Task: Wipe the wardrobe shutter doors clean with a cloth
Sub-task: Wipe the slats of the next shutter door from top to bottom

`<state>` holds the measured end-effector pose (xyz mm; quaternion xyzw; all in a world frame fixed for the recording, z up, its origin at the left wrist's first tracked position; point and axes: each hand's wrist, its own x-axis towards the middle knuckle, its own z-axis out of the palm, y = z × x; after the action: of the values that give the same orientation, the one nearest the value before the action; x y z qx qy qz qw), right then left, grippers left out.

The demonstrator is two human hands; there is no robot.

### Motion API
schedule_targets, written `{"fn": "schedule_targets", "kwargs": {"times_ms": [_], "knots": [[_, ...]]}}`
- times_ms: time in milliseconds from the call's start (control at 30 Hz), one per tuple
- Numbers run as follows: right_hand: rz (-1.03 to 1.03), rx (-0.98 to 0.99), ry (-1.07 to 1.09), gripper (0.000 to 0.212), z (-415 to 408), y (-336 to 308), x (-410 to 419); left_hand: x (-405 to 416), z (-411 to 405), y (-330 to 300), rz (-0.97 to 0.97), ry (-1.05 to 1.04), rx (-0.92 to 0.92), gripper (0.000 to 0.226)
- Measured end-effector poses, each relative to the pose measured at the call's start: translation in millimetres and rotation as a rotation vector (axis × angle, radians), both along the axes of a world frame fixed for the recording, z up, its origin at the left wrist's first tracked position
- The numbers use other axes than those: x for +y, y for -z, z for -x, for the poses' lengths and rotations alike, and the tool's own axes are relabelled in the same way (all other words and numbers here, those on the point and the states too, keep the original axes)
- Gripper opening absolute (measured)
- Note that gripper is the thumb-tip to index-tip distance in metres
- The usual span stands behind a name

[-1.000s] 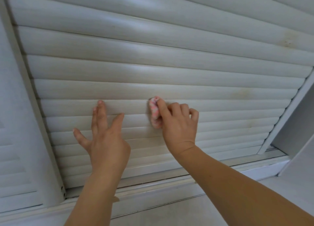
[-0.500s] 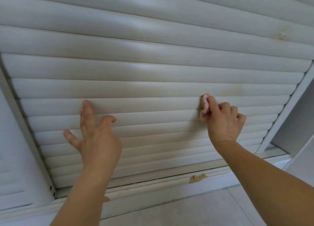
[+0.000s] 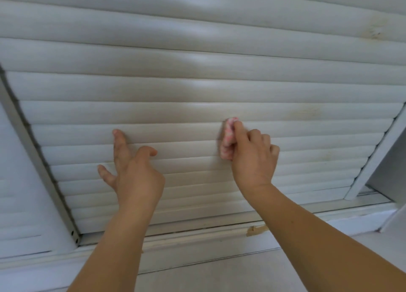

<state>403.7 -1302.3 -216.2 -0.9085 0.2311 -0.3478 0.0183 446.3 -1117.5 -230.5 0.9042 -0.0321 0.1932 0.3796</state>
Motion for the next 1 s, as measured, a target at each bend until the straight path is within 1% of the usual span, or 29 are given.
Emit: {"fn": "schedule_targets", "kwargs": {"times_ms": [33,100,167,200,267,333,367,433,500,533,600,633,667,700,767,833,867,933,1000], "knots": [[0.046,0.029,-0.064,0.055,-1,-2,8,0,0,0,0.000,0.001,0.001,0.052],[0.123,0.029,-0.216,0.054,-1,-6,23,0,1,1,0.003,0.002,-0.001,0.053],[0.089,-0.025,-0.292,0.051,0,-11,28,1,2,0,-0.002,0.007,0.002,0.054],[0.044,-0.061,-0.282,0.050,3,-11,26,3,3,0,-0.008,0.015,0.002,0.054],[-0.035,-0.120,-0.156,0.051,10,-7,9,6,3,0,-0.017,0.030,0.005,0.054],[-0.106,-0.103,0.012,0.051,17,-3,-12,10,3,0,-0.019,0.046,0.013,0.054],[-0.137,-0.093,0.062,0.051,19,-3,-19,11,3,-1,-0.019,0.055,0.016,0.054],[-0.180,-0.064,0.095,0.052,17,-2,-24,12,3,-3,-0.014,0.077,0.017,0.052],[-0.201,-0.055,0.046,0.051,9,4,-19,15,2,-3,-0.017,0.090,0.012,0.052],[-0.242,-0.080,-0.036,0.047,3,10,-16,17,1,-2,-0.021,0.096,0.005,0.052],[-0.416,-0.157,-0.227,0.036,-5,21,-9,22,0,2,-0.030,0.110,-0.022,0.054],[-0.455,-0.225,-0.302,0.036,-7,26,-5,25,0,5,-0.035,0.116,-0.039,0.056],[-0.483,-0.299,-0.318,0.037,-7,29,-4,28,0,7,-0.038,0.125,-0.057,0.057],[-0.533,-0.381,-0.298,0.037,-5,33,-4,32,0,11,-0.043,0.133,-0.067,0.058],[-0.698,-0.556,-0.147,0.033,3,39,-9,37,-1,18,-0.051,0.144,-0.058,0.059],[-0.834,-0.623,0.004,0.030,11,52,-14,42,1,27,-0.069,0.143,-0.016,0.059],[-0.878,-0.618,0.014,0.026,12,59,-13,44,2,31,-0.082,0.152,0.000,0.059],[-0.947,-0.656,-0.057,0.015,7,71,-1,49,2,39,-0.104,0.164,0.011,0.061],[-1.035,-0.703,-0.118,0.017,-8,83,15,54,1,43,-0.115,0.158,0.014,0.061]]}}
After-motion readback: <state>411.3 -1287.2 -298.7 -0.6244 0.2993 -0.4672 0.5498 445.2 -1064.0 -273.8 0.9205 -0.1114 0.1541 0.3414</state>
